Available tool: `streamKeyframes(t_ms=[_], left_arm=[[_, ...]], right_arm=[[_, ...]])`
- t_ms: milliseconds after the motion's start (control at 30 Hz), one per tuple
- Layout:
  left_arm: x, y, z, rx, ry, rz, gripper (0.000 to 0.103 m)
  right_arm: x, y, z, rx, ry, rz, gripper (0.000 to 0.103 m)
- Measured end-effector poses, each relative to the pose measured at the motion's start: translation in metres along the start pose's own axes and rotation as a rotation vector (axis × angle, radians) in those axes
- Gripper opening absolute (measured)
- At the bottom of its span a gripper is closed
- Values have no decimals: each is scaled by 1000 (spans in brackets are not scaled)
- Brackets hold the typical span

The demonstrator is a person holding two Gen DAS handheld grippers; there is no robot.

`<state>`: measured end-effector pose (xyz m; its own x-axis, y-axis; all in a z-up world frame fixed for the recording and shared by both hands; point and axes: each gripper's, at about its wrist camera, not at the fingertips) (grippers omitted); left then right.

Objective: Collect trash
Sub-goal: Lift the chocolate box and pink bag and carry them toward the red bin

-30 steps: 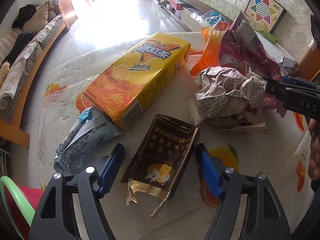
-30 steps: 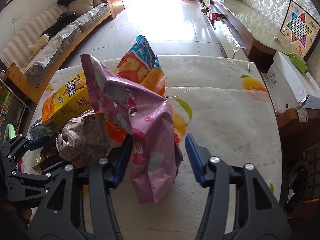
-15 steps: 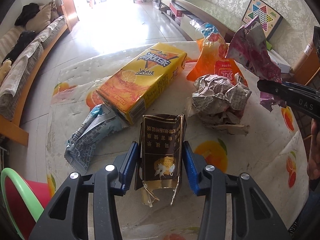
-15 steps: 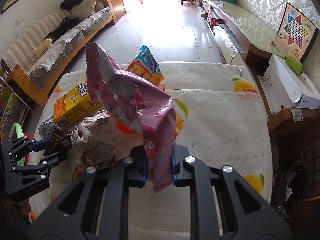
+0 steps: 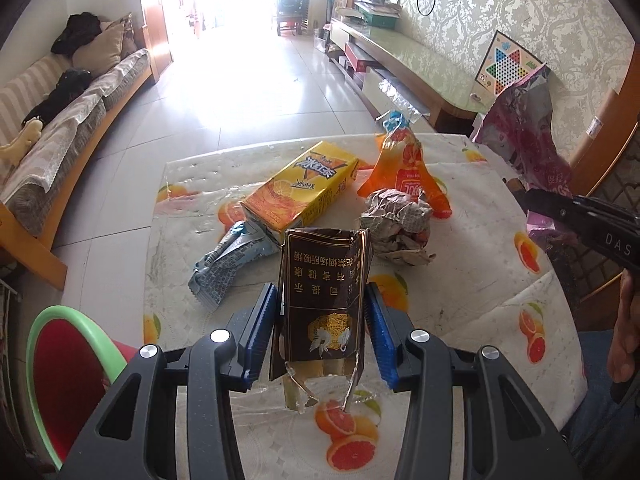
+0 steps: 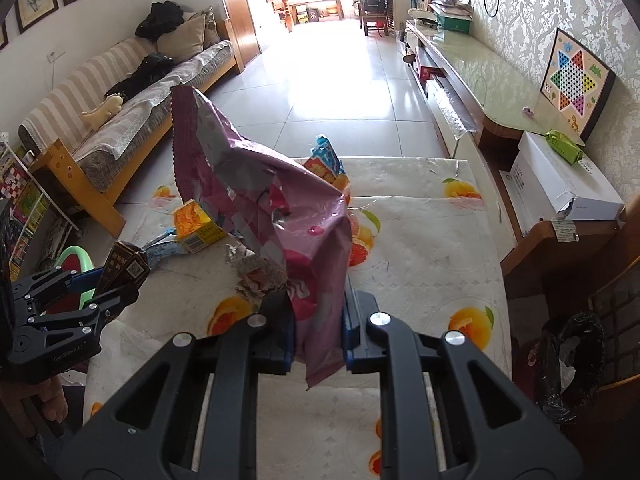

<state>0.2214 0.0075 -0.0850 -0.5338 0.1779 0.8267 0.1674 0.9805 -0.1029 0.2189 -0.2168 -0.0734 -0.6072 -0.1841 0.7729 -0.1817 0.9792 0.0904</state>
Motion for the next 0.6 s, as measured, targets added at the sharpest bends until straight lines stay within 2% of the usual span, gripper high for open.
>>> streamKeyframes(t_ms=[300,600], left_arm=[[86,22,21,70,-116,-28,43],[129,69,50,173,-177,-64,43]], right_arm=[[61,58,14,69,-69,-34,17],[90,112,25,133,-92,-73,18]])
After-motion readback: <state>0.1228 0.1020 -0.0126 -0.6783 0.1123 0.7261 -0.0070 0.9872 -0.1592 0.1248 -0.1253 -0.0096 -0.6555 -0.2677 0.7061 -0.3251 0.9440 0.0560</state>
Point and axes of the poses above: each gripper's, at about its wrist camera, not at the fingertips, and x roughly against the way its jaws point, y to its left, z to its underside, and after that the axes turned 6 degrees about x, right-handed
